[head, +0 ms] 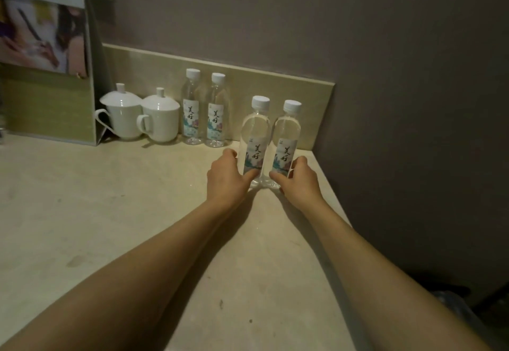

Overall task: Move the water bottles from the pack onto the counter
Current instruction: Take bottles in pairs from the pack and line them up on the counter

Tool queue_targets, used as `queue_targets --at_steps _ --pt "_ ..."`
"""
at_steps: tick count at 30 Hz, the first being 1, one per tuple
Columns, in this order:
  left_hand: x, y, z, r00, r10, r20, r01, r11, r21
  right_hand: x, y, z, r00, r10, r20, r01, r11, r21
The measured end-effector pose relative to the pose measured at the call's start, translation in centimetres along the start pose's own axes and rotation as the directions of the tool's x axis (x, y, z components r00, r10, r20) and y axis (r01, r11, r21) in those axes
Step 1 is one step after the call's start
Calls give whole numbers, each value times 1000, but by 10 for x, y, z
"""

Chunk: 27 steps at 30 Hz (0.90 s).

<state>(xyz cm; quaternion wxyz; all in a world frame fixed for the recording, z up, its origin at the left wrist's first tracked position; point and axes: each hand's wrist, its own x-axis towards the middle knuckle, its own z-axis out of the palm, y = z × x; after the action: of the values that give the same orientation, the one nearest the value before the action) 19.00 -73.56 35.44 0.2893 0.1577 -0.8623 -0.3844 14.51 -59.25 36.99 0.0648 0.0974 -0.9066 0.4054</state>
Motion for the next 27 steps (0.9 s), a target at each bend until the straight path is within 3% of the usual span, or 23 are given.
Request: queue_targets --at_steps 5,14,21,27 --pt "26 -8 3 998 57 -7 -56 995 78 29 -5 16 1000 -29 7 29 996 -79" --pt "74 -6 15 997 48 59 -73 838 541 80 -11 37 998 -60 20 62 981 -181" --pt "95 -12 25 994 85 70 -109 718 688 105 -10 50 994 -105 26 108 973 -203" --pt "108 -15 30 995 49 87 -96 699 709 117 -13 56 993 -111 27 114 972 -206"
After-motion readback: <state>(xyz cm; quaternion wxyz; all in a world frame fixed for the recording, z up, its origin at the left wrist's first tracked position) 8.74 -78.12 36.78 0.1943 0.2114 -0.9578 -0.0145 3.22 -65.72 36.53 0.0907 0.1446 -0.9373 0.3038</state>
